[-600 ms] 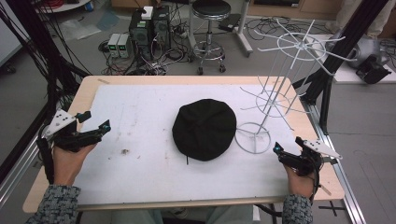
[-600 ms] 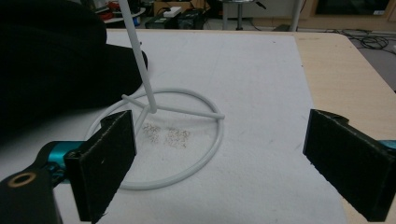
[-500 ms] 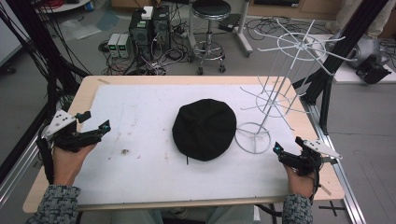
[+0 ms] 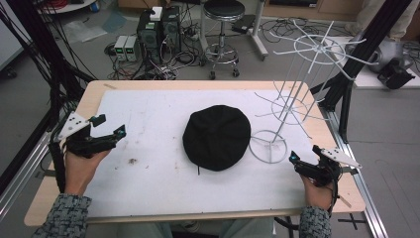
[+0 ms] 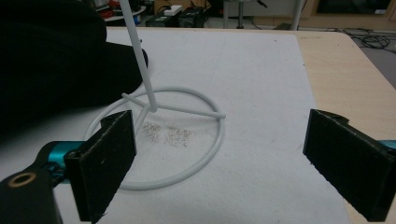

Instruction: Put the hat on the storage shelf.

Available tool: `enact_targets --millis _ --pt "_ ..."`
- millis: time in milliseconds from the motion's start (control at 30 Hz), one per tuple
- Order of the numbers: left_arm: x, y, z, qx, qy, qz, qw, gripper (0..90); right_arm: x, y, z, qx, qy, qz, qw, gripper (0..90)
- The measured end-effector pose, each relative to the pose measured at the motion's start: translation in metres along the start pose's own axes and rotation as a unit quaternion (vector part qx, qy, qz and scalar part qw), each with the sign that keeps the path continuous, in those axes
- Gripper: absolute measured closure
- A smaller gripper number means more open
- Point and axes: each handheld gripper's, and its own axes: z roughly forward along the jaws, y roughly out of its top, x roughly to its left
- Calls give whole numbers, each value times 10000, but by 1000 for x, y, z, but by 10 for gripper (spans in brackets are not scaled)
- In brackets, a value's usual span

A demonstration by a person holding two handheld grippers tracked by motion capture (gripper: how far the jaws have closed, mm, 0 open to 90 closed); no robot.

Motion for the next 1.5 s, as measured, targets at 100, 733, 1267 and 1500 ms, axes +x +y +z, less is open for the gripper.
enact_targets --millis 100,733,1267,1500 --pt "-7 4 12 -82 -123 -48 9999 187 0 0 1 -5 12 16 10000 85" --pt "-63 11 87 -109 -950 -20 9954 190 -2 0 4 -53 66 61 9999 86" --pt "-114 12 132 -122 -1595 19 9871 196 -4 0 5 -69 87 91 9999 85" --pt "-136 5 148 -55 -1891 115 9819 201 -2 -1 6 -24 104 87 9999 86"
